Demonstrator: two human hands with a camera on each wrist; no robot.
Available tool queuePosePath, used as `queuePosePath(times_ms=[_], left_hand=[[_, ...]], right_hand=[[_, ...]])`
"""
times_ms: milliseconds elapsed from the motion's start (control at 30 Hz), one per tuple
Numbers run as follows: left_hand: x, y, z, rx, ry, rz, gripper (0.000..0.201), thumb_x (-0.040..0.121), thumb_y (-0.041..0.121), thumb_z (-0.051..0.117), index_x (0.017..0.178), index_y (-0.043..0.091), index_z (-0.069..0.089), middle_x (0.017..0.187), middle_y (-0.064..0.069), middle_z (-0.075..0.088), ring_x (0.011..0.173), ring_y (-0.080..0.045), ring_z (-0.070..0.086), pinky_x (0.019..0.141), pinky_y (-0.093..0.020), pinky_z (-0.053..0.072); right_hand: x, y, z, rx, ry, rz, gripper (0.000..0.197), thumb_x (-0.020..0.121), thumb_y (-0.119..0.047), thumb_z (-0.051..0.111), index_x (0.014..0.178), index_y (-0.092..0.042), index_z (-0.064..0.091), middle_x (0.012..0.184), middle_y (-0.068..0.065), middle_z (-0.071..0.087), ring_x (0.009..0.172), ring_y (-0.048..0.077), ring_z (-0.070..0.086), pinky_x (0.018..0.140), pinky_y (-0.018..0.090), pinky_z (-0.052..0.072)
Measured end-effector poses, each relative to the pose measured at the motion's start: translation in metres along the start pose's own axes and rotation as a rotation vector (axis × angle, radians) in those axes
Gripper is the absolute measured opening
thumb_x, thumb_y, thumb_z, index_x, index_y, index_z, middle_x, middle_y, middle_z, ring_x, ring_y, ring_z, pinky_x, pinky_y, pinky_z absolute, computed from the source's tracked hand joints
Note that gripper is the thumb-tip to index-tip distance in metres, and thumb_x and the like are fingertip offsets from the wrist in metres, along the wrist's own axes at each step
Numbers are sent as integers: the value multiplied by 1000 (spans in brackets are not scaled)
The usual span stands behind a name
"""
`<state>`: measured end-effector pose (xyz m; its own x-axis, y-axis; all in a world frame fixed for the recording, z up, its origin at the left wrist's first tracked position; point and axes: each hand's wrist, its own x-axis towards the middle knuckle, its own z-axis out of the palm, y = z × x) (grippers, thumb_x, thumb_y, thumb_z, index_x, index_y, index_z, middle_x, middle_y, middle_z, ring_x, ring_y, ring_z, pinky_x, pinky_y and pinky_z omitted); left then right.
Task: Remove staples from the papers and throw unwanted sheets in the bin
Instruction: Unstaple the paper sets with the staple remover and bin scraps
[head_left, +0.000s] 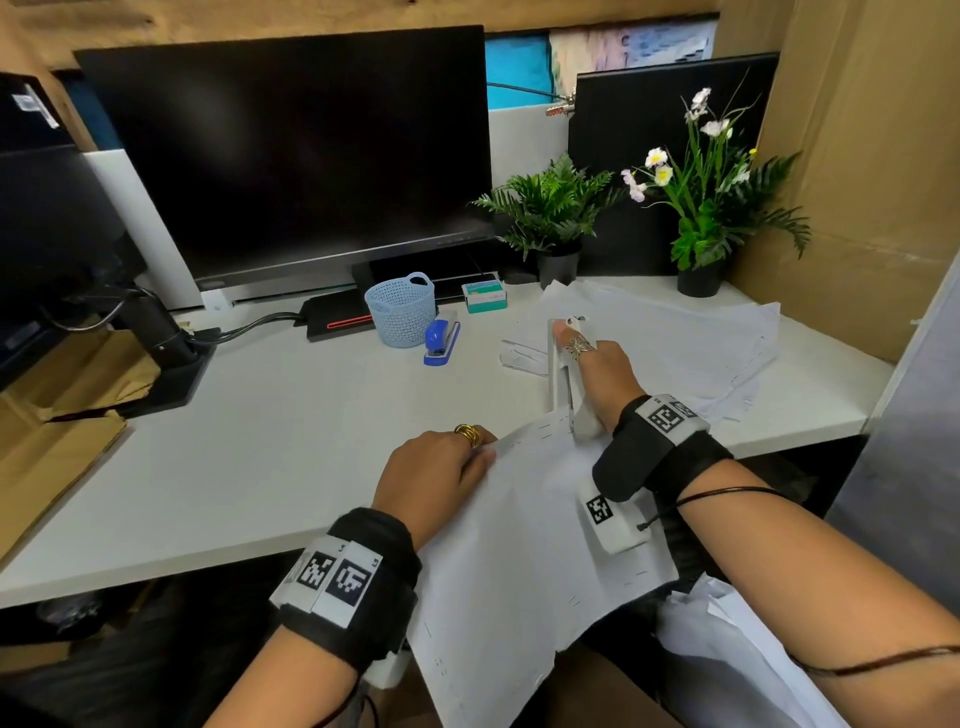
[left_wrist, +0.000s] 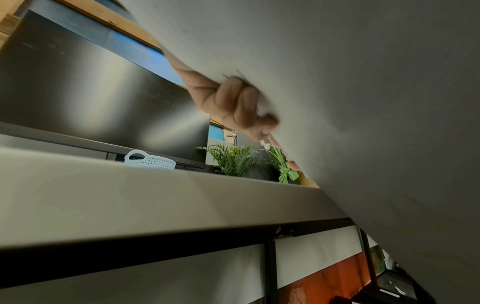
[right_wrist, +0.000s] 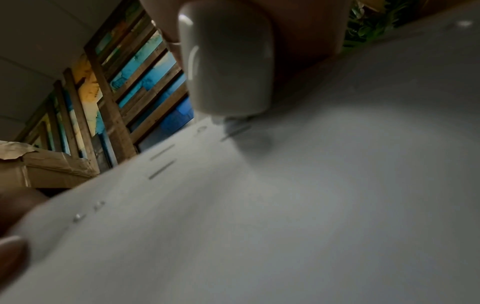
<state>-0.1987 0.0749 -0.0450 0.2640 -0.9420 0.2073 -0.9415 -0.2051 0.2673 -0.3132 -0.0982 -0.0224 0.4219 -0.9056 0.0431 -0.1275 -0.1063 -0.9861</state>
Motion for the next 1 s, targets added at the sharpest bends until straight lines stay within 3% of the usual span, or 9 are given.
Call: queuePosePath(times_ms=[167,300,433,533,633,733,833,933,1000], left_hand=[[0,1,2,28,9,20,26,99,35,37,114,29,57,98,4,68,88,-19,60,69,-26,40],[-2,0,4,77,-6,26,26,100,36,35,112,28,56,96,3,67,86,-19,60,65,-25,33],[-6,-9,4,88,-13,-9,26,100,36,35,113,27,55,97,2,66,88,-20,60,65,-25,32],[-10,-20,4,112,-28,-29,27,100,37,35,114,26,56,101,1,67,91,-21,60,68,-26,38],[-13,-27,3,110,-35,-33,29,100,37,35,116,26,56,103,2,67,93,-20,61,70,-26,40],[-17,-33,0,109,-31,-45,28,100,38,36,115,27,56,102,2,67,93,-20,60,67,-26,36],[-20,-38,0,123,-35,-51,27,99,38,36,114,27,56,100,2,68,93,-21,60,67,-27,37],[-21,-41,-1,124,-32,-50,28,99,39,35,114,28,56,100,2,68,92,-20,60,67,-27,37],[-23,-43,-5,132,-8,-46,28,100,39,35,114,27,56,100,3,67,90,-19,61,66,-25,36]], right_hand=[[-4,0,3,8,37,-34,42,92,-46,51,77,-7,56,74,9,51,73,23,48,73,31,37],[-10,-2,6,-5,11,-25,38,93,-44,51,67,-17,51,66,-1,49,67,19,48,69,29,38],[12,-7,11,-52,-196,192,42,85,-56,55,102,-17,53,93,7,57,86,26,53,89,32,38],[52,5,17,-158,-357,322,63,55,-50,70,107,-18,56,115,15,59,96,33,56,95,40,44],[67,4,31,-472,-413,262,41,66,-39,64,99,-17,57,124,14,57,111,32,56,101,43,44],[63,-9,43,-838,-386,179,54,86,-39,60,127,-7,47,131,12,49,120,32,49,105,40,39],[67,-10,47,-1116,-422,27,56,84,-33,68,130,-9,47,131,6,48,120,29,50,103,39,40],[72,-8,47,-1189,-431,-15,61,84,-46,64,127,-5,48,126,10,54,114,29,53,100,39,41],[61,-18,43,-1107,-371,-157,58,88,-47,57,129,-6,52,126,10,55,118,27,51,100,33,40]])
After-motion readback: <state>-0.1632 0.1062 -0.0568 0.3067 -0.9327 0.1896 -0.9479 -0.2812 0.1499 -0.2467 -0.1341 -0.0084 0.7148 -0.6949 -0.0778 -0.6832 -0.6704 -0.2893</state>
